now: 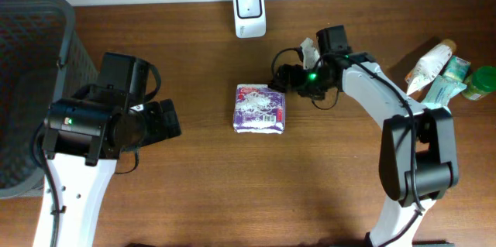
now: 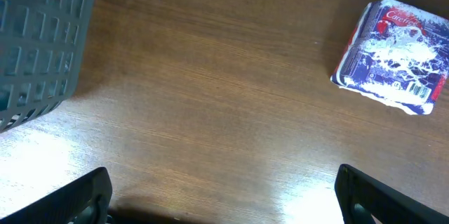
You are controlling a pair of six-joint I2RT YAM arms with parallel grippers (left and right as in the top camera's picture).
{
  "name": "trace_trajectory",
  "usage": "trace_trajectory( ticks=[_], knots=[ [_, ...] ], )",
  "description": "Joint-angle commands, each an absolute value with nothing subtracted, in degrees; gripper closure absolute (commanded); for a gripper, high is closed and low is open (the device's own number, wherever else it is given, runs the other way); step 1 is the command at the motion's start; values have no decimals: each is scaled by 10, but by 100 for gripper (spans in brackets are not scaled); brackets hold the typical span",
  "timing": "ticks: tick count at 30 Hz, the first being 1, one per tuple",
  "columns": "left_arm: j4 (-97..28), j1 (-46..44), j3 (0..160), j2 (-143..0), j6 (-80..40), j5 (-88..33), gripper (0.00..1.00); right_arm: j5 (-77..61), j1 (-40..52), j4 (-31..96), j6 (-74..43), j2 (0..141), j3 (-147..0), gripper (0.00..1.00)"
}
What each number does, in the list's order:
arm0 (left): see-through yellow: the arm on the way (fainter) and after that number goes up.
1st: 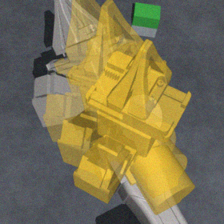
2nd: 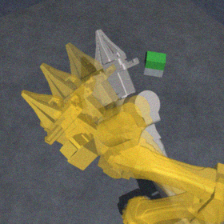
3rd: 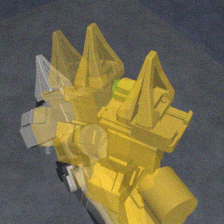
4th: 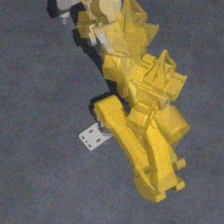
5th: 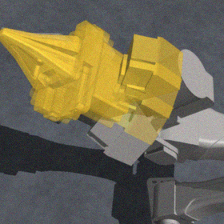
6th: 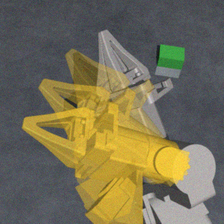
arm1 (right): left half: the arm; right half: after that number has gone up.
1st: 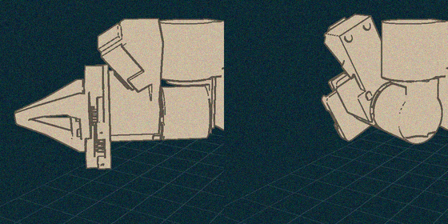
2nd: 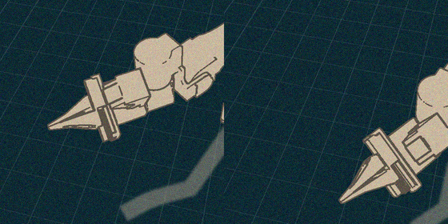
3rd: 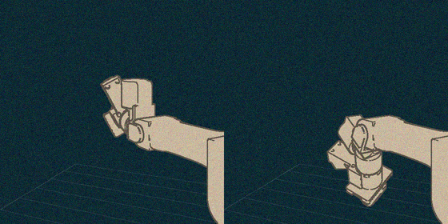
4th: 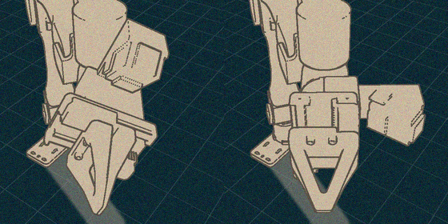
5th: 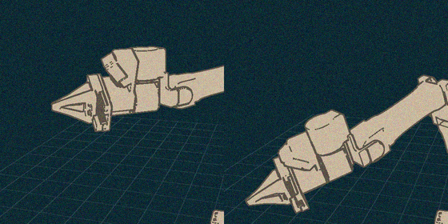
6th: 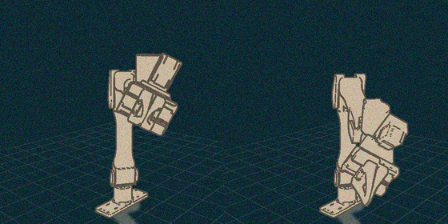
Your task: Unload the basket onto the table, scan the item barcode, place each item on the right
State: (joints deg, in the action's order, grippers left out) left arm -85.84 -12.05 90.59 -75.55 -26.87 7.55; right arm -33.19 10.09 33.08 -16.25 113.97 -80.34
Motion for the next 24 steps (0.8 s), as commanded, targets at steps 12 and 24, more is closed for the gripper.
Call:
trace_trajectory(
  ticks=[12, 24],
  knots=[
    [-857, -122, 908, -753, -274, 80, 1, -461, 122, 261, -191, 1232, -787, 87],
    [-857, -122, 908, -753, -274, 80, 1, -477, 142, 217, -122, 1131, -870, 96]
  ],
)
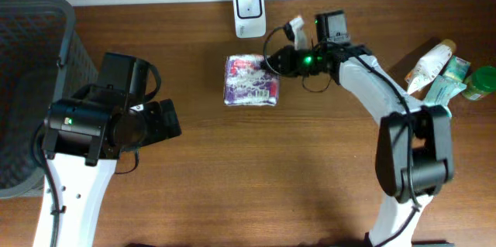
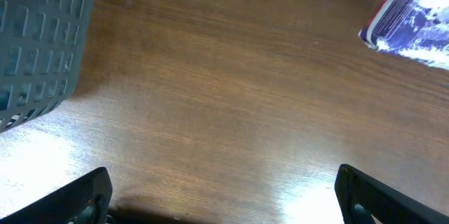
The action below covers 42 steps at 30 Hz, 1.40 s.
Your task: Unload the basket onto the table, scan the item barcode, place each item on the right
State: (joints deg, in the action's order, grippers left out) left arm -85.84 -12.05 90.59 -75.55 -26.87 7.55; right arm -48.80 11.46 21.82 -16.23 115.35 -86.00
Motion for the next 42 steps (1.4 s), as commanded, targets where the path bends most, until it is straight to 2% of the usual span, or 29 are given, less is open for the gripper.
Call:
trace_trajectory(
  ticks=[1, 6, 8, 11, 14, 18, 21, 23, 42],
  knots=[
    [-857, -122, 908, -753, -274, 80, 1, -457, 160, 211, -122, 1131, -870, 96],
    [-857, -122, 908, -753, -274, 80, 1, -434, 173, 229, -107, 1101, -871, 96],
    [-857, -122, 908, -753, -274, 80, 1, -465, 171, 229, -110, 1096, -871, 96],
    [-857, -122, 908, -753, -274, 80, 1, -582, 152, 156, -206, 1096, -871, 96],
    [-858, -122, 908, -753, -274, 80, 1, -590, 125, 130, -295, 1095, -872, 96],
    [-857, -122, 908, -753, -274, 80, 1, -593, 90, 172, -286, 1056, -871, 96],
    [-858, -122, 908, -753, -274, 80, 1, -472, 89, 283, -246, 1020, -871, 96],
    [-857, -122, 908, -753, -274, 80, 1, -473, 90, 301, -236, 999, -871, 96],
    [-857, -122, 908, -753, -274, 80, 1, -512, 99, 322, -182, 997, -871, 96]
  ],
)
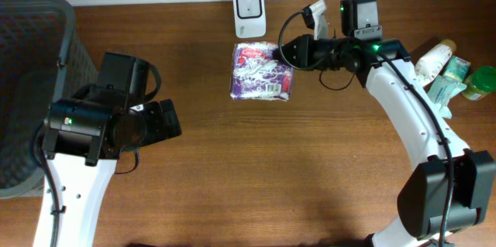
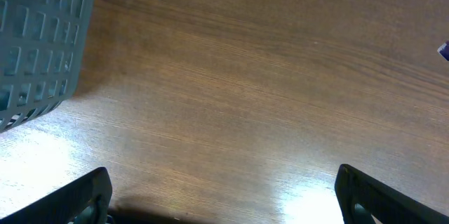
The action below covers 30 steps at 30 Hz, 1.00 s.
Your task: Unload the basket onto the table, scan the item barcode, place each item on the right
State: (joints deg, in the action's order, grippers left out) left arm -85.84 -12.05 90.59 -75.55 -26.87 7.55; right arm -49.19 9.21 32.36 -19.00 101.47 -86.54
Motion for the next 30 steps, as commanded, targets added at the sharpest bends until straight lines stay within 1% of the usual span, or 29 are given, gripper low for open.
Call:
trace_trajectory(
  ticks=[1, 30],
  knots=[
    [-857, -122, 908, -753, -274, 80, 1, -512, 99, 322, -182, 997, -871, 96],
    [-857, -122, 908, -753, -274, 80, 1, -508, 102, 322, -168, 997, -871, 96]
  ],
)
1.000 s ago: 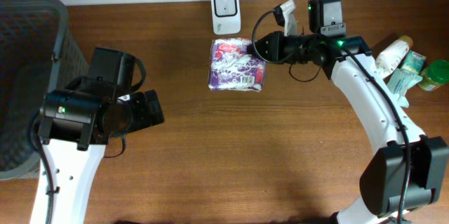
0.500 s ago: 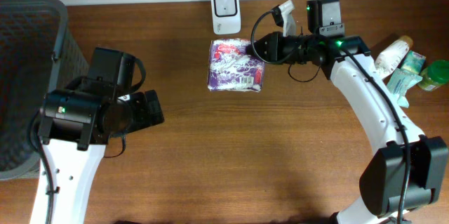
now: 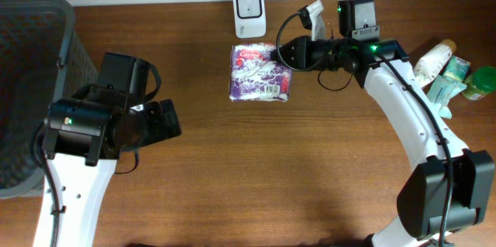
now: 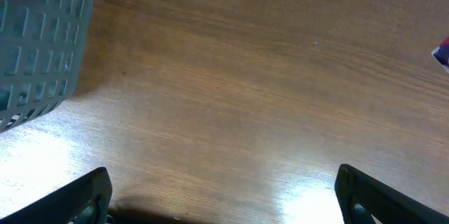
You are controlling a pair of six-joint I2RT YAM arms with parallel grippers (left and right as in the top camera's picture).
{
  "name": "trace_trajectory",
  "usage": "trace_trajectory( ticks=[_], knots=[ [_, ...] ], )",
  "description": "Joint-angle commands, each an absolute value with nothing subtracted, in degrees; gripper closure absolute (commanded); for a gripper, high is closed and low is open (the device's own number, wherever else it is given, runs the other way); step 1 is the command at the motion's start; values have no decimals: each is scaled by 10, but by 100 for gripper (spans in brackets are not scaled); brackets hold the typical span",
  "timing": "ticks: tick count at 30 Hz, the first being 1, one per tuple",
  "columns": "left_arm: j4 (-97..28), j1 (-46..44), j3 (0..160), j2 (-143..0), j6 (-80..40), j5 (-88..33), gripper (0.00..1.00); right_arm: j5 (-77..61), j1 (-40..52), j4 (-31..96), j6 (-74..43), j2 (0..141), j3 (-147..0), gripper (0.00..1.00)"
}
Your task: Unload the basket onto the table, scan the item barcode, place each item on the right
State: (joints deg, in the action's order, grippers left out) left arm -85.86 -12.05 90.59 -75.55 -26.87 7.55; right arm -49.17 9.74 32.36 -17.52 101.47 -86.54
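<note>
The item, a purple and white packet (image 3: 260,72) with a red top edge, is held just below the white barcode scanner (image 3: 249,2) at the table's back edge. My right gripper (image 3: 288,52) is shut on the packet's right side. In the left wrist view only a tip of the packet (image 4: 443,54) shows at the right edge. My left gripper (image 4: 223,196) stands open over bare wood at the left of the table, nothing between its fingers (image 4: 88,194).
A dark grey slotted basket (image 3: 31,77) fills the far left, its wall (image 4: 38,38) near my left gripper. Several bottles and tubes (image 3: 446,73) lie at the right edge of the table.
The packet in my right gripper has shifted very slightly to the left below the scanner. My left arm has not moved.
The packet first lay flat mid-table with my right gripper at its right edge. Then it was in the gripper, nearer the scanner. Later it was held just below the scanner, where it stays now. My left gripper stayed open and still throughout.
</note>
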Motion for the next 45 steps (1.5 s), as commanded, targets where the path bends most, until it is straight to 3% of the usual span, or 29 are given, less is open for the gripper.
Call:
trace_trajectory(
  ticks=[1, 4, 8, 9, 11, 15, 17, 19, 20, 22, 23, 26, 28, 33, 36, 39, 42, 45],
  knots=[
    [-857, -122, 908, -753, -274, 80, 1, -508, 102, 322, -170, 997, -871, 96],
    [-857, -122, 908, -753, -274, 80, 1, -467, 104, 329, -169, 997, -871, 96],
    [-857, -122, 908, -753, -274, 80, 1, -26, 180, 430, -196, 997, -899, 96],
    [-857, -122, 908, -753, -274, 80, 1, 138, 209, 486, -196, 997, -931, 96],
    [-857, -122, 908, -753, -274, 80, 1, 305, 237, 570, -196, 1002, -938, 96],
    [-857, -122, 908, -753, -274, 80, 1, 249, 237, 639, -196, 1067, -933, 96],
    [-858, -122, 908, -753, -274, 80, 1, 200, 243, 635, -196, 1099, -933, 87],
    [-858, -122, 908, -753, -274, 80, 1, 188, 264, 626, -195, 1110, -933, 67],
    [-857, -122, 908, -753, -274, 80, 1, 161, 276, 619, -195, 1110, -933, 42],
    [-857, -122, 908, -753, -274, 80, 1, 28, 303, 572, -195, 1110, -934, 21],
    [-857, -122, 908, -753, -274, 80, 1, -48, 309, 550, -195, 1110, -942, 15],
    [-857, -122, 908, -753, -274, 80, 1, -107, 310, 562, -195, 1110, -1001, 0],
    [-857, -122, 908, -753, -274, 80, 1, -97, 298, 595, -189, 1110, -1040, 1],
    [-857, -122, 908, -753, -274, 80, 1, -82, 144, 654, -180, 1110, -1061, 1],
    [-857, -122, 908, -753, -274, 80, 1, -82, 85, 659, -180, 1110, -1059, 16],
    [-858, -122, 908, -753, -274, 80, 1, -84, 82, 656, -88, 1110, -1030, 8],
    [-857, -122, 908, -753, -274, 80, 1, -122, 82, 618, -77, 1110, -965, 2],
    [-857, -122, 908, -753, -274, 80, 1, -287, 82, 497, -77, 1110, -863, 17]
  ],
)
